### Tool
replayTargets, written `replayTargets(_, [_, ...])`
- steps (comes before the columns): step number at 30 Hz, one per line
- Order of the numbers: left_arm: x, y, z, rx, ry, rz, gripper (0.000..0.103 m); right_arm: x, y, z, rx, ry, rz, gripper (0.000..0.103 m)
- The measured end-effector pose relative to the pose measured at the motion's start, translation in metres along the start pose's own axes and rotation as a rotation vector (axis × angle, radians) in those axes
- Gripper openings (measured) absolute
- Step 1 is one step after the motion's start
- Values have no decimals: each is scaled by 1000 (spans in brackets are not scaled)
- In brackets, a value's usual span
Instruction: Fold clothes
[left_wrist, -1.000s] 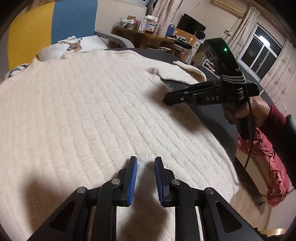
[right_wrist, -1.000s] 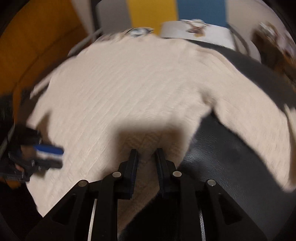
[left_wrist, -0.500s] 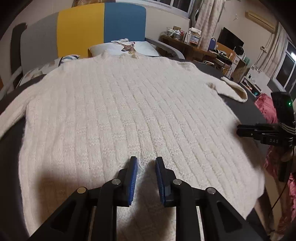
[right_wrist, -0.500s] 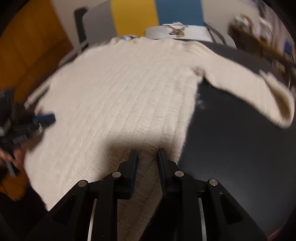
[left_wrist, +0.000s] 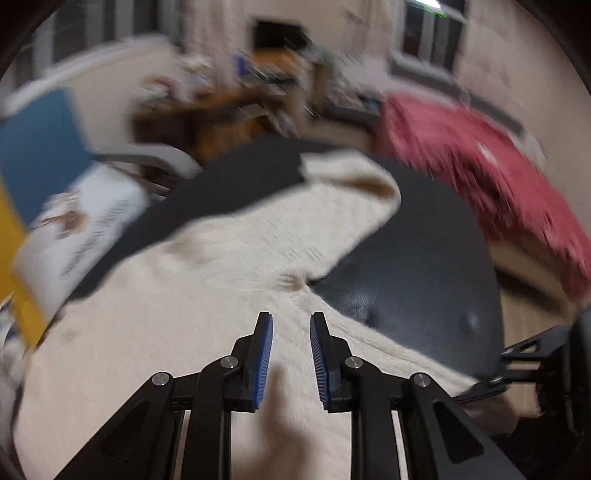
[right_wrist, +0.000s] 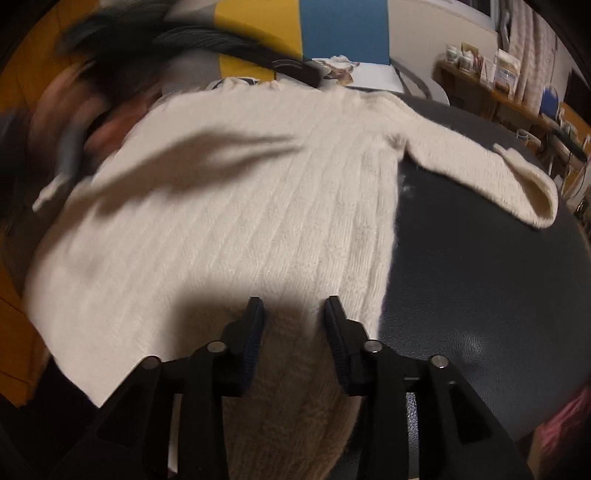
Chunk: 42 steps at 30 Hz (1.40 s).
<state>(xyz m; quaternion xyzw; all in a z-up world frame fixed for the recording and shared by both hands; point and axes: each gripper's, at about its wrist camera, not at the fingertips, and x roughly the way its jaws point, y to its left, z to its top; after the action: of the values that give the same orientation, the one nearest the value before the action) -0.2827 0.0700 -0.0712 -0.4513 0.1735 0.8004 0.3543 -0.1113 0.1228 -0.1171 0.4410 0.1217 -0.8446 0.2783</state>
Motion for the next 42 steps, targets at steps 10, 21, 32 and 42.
replayTargets(10, [61,18,18,-49,83,-50,22,1,-10,-12,11,-4,63,45])
replayTargets(21, [15,25,-23,-229,-111,100,22,1,-4,-19,22,-40,45,45])
replayTargets(32, [-76,139,-148,-588,-167,311,22,-6,-14,41,80,-105,111,47])
replayTargets(42, [-60,226,-138,-572,-190,366,22,96,4,228,-113,-204,248,83])
